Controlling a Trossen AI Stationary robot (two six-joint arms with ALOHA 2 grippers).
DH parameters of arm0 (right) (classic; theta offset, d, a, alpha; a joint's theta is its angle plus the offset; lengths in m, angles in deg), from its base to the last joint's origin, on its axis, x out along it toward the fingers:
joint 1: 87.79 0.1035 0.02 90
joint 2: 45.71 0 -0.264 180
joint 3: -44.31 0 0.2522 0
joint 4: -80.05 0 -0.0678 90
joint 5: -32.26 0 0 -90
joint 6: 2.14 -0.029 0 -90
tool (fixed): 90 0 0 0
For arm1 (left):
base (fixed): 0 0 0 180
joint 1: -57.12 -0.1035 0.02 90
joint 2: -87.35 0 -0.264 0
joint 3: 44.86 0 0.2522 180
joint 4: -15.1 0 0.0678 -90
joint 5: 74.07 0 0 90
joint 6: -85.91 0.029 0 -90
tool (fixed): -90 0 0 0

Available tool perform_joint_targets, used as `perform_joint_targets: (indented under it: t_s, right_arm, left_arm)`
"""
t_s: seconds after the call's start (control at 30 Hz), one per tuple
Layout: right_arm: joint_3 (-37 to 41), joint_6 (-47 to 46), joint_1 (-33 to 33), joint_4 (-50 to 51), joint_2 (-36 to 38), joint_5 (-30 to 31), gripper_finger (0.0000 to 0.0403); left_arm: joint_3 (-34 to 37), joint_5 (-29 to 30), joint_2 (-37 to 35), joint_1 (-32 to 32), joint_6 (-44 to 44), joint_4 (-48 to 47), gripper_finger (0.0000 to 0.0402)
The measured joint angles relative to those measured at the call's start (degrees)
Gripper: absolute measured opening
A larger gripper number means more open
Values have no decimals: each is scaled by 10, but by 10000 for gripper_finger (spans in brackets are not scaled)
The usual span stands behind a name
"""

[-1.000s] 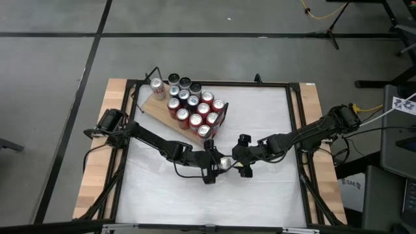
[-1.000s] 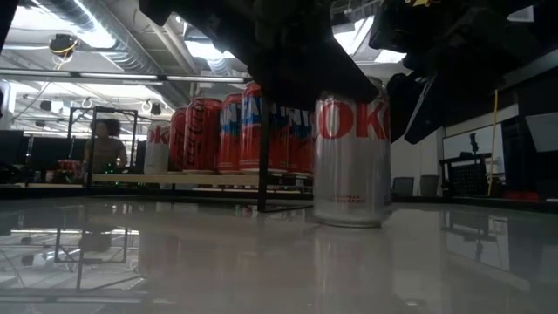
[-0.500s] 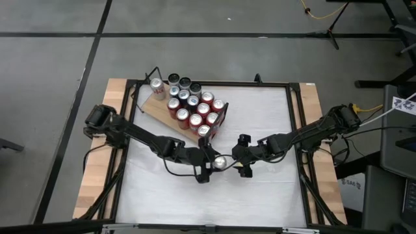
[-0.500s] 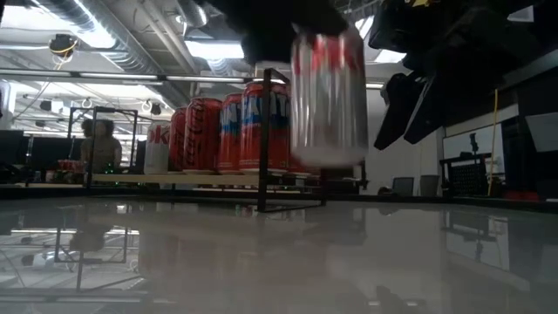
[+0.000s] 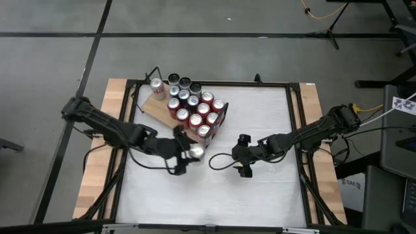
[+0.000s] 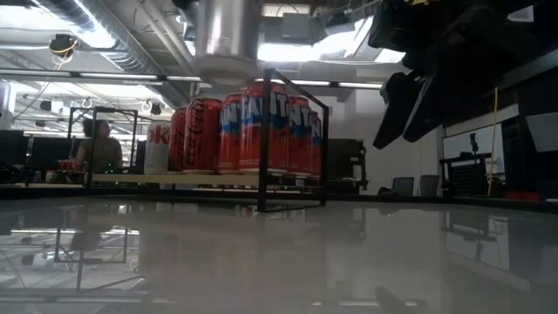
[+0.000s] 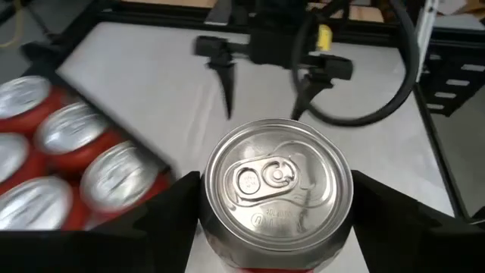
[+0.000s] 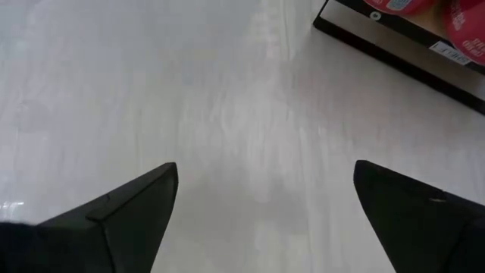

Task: Pick and place cans onto a shelf
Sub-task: Put the red/silver soda can on the shelf and align with the other red/silver soda can

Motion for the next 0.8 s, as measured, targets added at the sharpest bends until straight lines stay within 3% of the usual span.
perform_joint_targets:
  t_s: [0.53,0.8]
  right_arm:
    - [0,0,0,0,0,0,392]
    - [0,0,0,-1,0,0,392]
  left_arm:
    - [2,161,-188,28,-147,-306,275]
    - [113,225,-314,26,-196,-317,275]
